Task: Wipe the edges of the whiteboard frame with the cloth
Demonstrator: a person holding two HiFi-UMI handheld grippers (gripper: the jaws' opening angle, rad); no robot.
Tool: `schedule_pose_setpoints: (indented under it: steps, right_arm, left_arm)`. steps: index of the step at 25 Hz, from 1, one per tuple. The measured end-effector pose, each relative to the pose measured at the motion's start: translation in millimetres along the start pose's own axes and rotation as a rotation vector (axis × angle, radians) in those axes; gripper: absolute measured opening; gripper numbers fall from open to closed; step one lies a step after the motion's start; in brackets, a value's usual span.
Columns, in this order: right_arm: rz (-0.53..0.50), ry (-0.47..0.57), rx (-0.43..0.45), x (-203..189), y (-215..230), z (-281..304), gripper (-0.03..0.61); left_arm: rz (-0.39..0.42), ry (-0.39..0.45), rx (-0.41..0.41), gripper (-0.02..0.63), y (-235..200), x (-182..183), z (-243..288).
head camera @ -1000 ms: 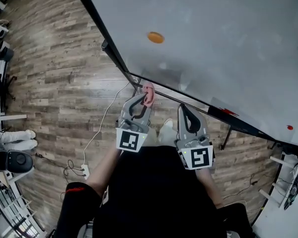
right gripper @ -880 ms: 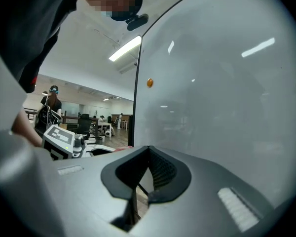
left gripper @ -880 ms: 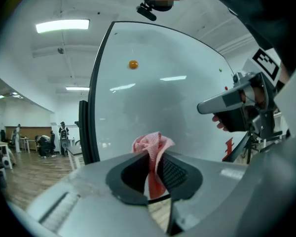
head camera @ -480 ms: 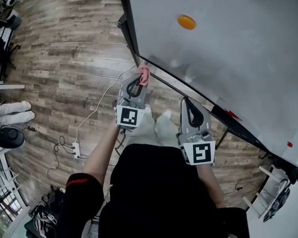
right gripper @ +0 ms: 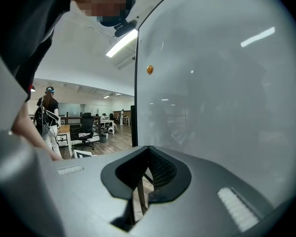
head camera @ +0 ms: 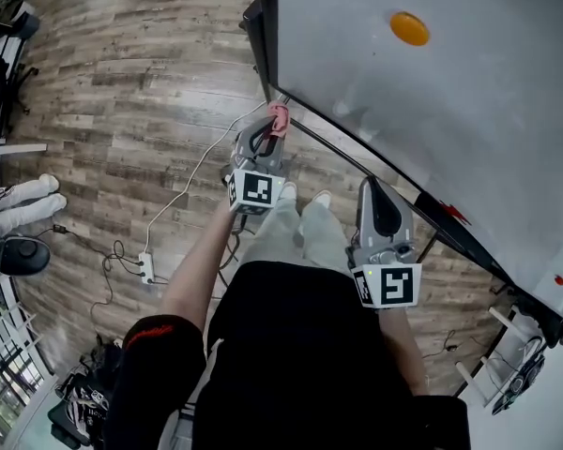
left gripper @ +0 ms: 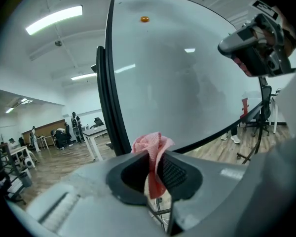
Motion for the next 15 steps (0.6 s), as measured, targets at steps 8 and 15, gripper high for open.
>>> schedule_pose_setpoints:
  steps: [8,15]
  right_arm:
    - [-0.007,-0.011,-0.014,-2,-5,5,0.002]
    - [-0.011,-0.031,-0.049,-6,-2,4,0.002]
  left_arm:
    - [-0.005,-0.082,0.011,0.044,-17,-21,14]
    - [0.019,-0.131,-0.001,0.044,-33,-34,32]
Point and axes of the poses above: the fingertips, and each gripper's own axes: z forward along the fingers, y to its right, x out of its top, the point moved 6 cm from there along -z, backward along the fingers, and after that the axes turned 14 degrees about -x, right-handed, at the moved point
